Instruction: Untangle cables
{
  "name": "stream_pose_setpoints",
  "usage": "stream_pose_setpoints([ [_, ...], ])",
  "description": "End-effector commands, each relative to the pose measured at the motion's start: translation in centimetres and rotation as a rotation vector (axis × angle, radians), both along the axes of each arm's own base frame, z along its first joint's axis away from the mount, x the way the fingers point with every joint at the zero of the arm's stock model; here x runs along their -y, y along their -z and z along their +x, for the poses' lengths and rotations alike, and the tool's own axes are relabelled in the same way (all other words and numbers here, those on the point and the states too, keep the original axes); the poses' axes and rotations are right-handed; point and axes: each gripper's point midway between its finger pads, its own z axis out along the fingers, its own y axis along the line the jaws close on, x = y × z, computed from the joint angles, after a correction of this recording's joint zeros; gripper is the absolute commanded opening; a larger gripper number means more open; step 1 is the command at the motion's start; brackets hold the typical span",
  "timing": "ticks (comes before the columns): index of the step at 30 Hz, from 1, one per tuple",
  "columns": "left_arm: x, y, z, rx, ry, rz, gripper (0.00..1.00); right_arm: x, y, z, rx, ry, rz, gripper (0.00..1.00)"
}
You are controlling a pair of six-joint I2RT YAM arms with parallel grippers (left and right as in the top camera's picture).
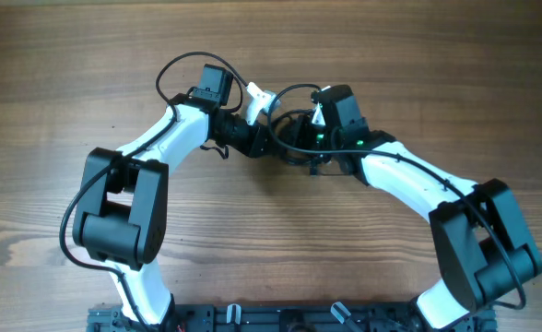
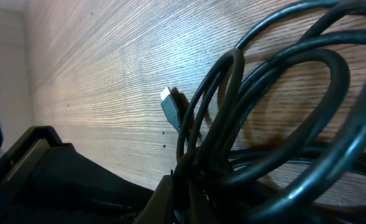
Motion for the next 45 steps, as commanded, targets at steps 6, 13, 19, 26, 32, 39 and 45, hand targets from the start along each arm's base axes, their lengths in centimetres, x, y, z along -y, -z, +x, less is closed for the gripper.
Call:
stream_pose_setpoints([
  [6,0.0,0.7,0.4,0.000,-0.021,0.026,0.15,2.1,-2.4,-1.2,0.032,-0.056,0.000,0.05],
  [13,-0.4,1.2,1.0,-0.004,-0.064,0.065,0.17,1.4,-3.6,-2.6,0.020,-0.118,0.045,0.04],
  [19,-0.6,0.1,0.8,-0.016,-0.064,0.034,0.17,1.6,-3.5,-2.4,0.023,-0.105,0.035,0.04],
  [26,-1.1,-3.4,-0.6,-0.038,0.000,-0.143,0.45,1.4,-3.9,-2.0,0.006,-0.062,0.066,0.04],
  [32,-0.5,-4.8,-1.5,-0.024,0.063,-0.238,0.47,1.1,-4.4,-1.6,-0.005,-0.029,0.106,0.04],
  [39,0.4,-5.1,-2.1,0.008,0.112,-0.263,0.45,-0.2,-5.7,-2.2,-0.016,-0.080,0.195,0.04],
  [45,0.5,-4.0,-1.1,0.019,0.073,-0.185,0.40,-0.9,-6.4,-2.9,-0.036,-0.123,0.250,0.04],
])
